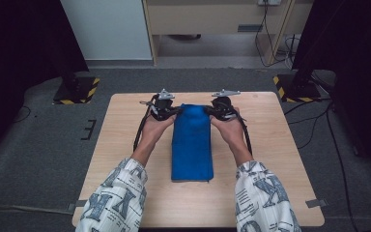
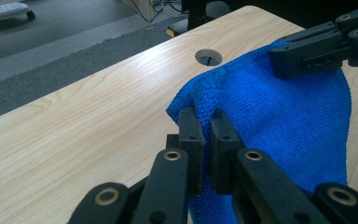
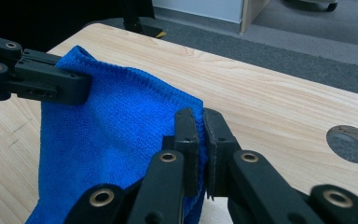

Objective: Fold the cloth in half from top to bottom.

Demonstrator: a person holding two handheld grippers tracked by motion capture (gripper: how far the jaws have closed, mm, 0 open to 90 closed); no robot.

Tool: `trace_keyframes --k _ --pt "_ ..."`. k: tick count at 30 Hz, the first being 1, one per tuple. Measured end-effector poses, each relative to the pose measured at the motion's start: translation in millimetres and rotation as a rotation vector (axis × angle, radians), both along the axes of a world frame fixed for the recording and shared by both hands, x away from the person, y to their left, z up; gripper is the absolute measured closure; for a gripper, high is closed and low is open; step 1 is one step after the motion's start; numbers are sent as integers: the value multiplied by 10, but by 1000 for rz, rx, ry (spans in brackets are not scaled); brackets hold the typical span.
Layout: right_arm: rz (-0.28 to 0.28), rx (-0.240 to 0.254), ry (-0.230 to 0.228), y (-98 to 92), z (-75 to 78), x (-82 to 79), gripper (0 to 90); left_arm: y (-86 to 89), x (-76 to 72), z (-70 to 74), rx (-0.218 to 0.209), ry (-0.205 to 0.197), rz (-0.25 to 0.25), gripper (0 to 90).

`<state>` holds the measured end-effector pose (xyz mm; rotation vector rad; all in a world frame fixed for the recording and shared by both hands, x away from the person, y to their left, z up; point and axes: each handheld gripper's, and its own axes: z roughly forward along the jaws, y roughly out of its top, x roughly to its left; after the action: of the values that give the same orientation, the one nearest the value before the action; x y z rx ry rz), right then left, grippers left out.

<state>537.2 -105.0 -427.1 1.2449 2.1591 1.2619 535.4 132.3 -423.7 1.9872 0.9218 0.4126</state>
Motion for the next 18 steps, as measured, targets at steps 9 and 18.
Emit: trace_keyframes --k 9,18 --pt "25 1 -15 -37 -29 -135 860 -2 -133 -3 18 -5 -28 861" --pt "62 1 -20 -57 -116 -296 859 21 -301 -62 32 -16 -64 860"
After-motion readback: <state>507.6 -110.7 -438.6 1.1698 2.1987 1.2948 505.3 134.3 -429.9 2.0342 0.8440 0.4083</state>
